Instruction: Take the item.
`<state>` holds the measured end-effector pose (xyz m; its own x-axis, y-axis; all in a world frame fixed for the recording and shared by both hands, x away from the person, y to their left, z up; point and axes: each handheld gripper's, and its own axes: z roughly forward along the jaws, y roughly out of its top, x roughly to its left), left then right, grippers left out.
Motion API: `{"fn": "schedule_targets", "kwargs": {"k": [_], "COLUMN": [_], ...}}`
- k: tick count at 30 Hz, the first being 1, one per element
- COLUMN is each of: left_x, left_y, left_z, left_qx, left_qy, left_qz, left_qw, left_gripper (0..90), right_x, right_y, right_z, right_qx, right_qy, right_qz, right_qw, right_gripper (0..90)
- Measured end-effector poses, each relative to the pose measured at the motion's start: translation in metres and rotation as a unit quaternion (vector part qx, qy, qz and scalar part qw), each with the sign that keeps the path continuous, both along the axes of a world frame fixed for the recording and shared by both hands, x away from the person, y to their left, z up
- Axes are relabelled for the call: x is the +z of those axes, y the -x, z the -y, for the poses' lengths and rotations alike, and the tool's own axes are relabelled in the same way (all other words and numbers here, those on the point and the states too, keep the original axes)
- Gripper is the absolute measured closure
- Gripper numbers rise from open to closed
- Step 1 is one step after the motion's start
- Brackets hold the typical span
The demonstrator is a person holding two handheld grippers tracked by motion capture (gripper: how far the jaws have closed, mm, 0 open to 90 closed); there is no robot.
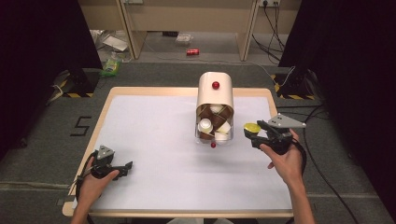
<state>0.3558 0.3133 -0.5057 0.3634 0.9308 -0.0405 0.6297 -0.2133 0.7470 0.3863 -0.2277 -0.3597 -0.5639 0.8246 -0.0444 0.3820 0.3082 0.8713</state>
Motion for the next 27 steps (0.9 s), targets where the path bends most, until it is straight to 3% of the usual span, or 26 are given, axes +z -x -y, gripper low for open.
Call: {"fn": "schedule_targets", "kwargs": {"k": [16, 27], "left_x": [0.000, 0.000], "left_y": [0.000, 0.000], "left_z": [0.001, 0.000], "left_qx": [0.001, 0.000], "left_qy": [-0.003, -0.003], "left_qz": [0.002, 0.001], "left_qw": [1.0000, 1.0000], "left_gripper": [10.9, 11.0], "right_x": [-0.047, -0.074], "right_y": [-0.022, -0.025], "right_z": [0.013, 0.016], "right_qx": [-0.025, -0.029], "right_qy": [0.021, 0.031], "right_qz": [-0.039, -0.062], "right_qw": [0.9987, 0.9972], "right_gripper": [39.6, 39.6]}}
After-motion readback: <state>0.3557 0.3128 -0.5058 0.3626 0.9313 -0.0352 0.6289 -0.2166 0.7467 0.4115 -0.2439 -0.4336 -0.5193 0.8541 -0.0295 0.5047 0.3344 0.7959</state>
